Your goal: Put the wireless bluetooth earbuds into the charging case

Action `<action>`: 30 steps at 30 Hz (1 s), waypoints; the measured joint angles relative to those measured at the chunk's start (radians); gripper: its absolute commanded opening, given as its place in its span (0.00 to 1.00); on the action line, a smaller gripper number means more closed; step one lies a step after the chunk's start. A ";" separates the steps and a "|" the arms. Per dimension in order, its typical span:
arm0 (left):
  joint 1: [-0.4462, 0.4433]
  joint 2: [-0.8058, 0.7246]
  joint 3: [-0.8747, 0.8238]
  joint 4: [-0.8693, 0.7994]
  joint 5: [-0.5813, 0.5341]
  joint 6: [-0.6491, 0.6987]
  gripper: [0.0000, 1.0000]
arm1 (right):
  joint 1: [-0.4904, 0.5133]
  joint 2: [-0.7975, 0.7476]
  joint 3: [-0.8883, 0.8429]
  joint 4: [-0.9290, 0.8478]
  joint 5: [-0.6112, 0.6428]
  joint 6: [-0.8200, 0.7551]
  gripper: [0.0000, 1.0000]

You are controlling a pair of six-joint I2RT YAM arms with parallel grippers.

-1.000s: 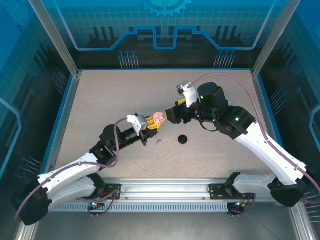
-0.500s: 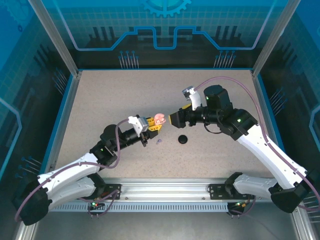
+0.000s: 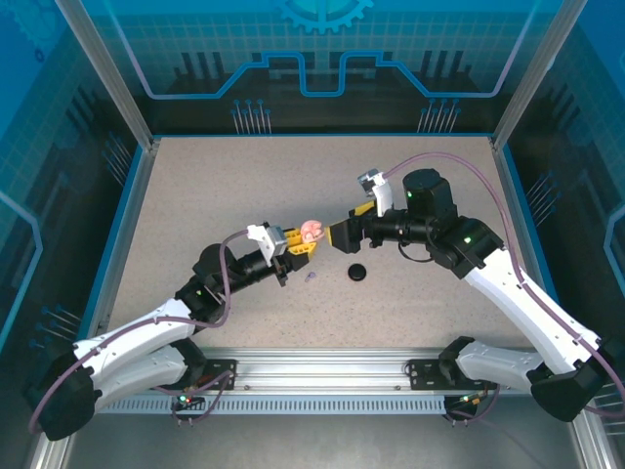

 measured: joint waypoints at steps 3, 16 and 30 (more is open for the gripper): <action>0.000 0.000 0.000 0.015 0.005 -0.016 0.07 | -0.003 0.000 -0.015 0.023 -0.011 0.012 1.00; 0.000 0.006 0.000 0.050 0.021 -0.055 0.06 | -0.019 0.041 -0.071 0.149 -0.182 0.069 1.00; 0.000 0.021 0.000 0.060 0.027 -0.071 0.06 | 0.023 0.149 -0.039 0.198 -0.296 0.078 0.92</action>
